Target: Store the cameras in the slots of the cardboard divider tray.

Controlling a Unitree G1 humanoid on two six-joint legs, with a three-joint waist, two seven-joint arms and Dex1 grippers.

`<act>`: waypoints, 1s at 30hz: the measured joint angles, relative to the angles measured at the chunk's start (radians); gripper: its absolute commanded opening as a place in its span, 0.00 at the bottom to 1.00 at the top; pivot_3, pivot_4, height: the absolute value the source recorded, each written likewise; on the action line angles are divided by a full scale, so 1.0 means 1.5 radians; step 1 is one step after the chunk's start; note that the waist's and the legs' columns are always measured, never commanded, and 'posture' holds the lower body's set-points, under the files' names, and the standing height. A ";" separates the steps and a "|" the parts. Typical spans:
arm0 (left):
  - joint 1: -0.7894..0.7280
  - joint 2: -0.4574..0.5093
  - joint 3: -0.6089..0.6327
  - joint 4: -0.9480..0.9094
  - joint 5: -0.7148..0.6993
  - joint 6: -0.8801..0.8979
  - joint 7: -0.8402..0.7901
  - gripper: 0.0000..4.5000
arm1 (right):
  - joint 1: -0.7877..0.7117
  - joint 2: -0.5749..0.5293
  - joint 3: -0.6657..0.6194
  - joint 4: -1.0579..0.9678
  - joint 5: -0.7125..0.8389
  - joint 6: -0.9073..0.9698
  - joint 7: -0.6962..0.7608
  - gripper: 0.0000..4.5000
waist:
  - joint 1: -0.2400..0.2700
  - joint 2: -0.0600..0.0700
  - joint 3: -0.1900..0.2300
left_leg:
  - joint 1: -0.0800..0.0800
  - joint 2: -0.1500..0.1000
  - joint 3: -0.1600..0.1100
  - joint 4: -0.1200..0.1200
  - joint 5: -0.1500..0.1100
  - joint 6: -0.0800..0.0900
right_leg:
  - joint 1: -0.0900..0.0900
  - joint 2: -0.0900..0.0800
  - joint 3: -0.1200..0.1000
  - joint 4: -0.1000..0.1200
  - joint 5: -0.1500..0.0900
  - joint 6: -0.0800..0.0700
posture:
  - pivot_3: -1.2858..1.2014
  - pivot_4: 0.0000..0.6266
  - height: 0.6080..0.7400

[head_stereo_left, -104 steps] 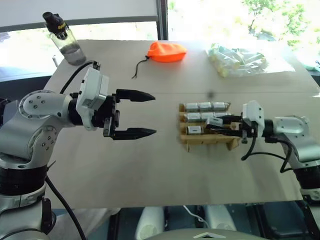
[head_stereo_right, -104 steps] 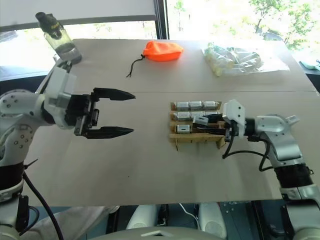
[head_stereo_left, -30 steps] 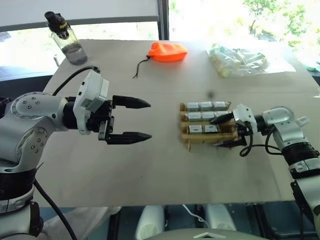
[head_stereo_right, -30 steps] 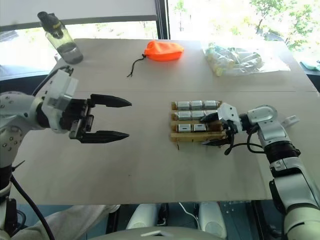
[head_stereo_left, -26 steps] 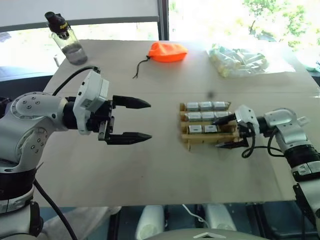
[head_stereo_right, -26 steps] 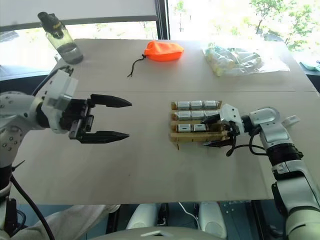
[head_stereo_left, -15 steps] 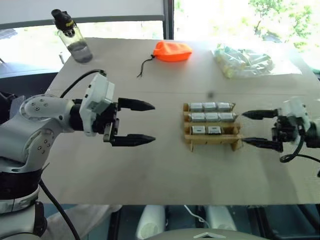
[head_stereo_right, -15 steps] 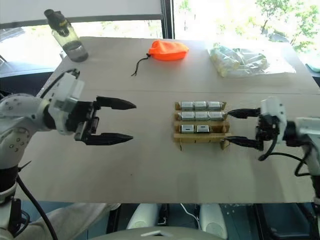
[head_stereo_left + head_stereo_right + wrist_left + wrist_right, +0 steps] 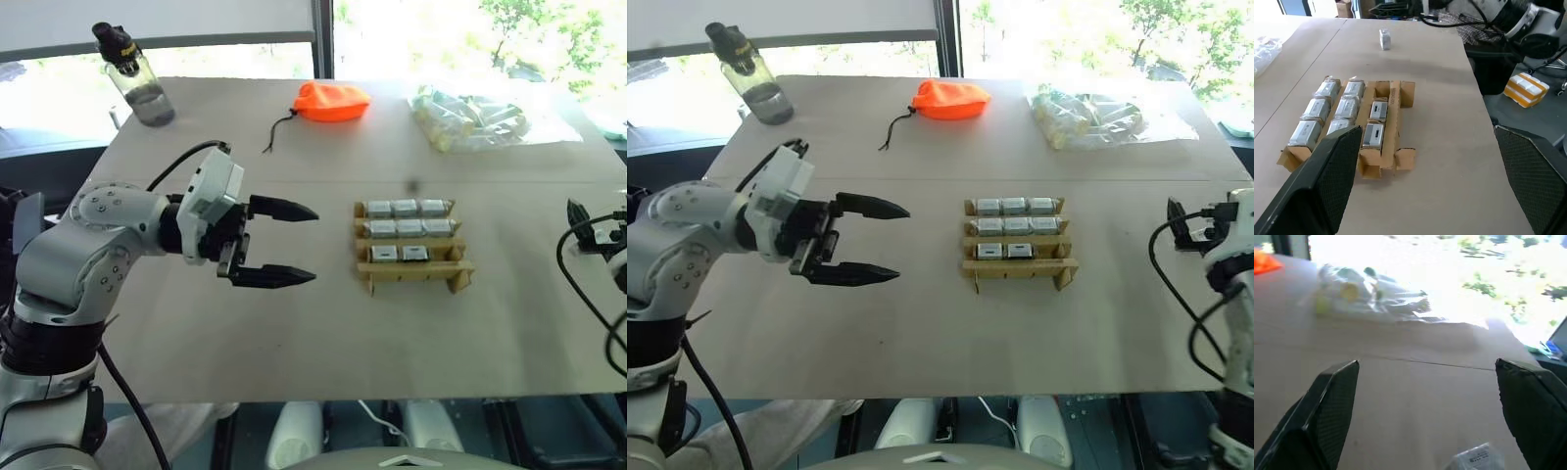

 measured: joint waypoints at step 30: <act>-0.006 0.010 -0.002 -0.009 -0.002 0.017 0.010 1.00 | -0.256 0.208 -0.001 0.434 -0.112 -0.249 -0.474 0.98 | -0.017 0.000 0.000 | 0.000 -0.001 0.001 -0.006 0.000 0.000 | -0.002 0.000 0.002 -0.001 0.000 0.000 | 0.52 0.24 1.00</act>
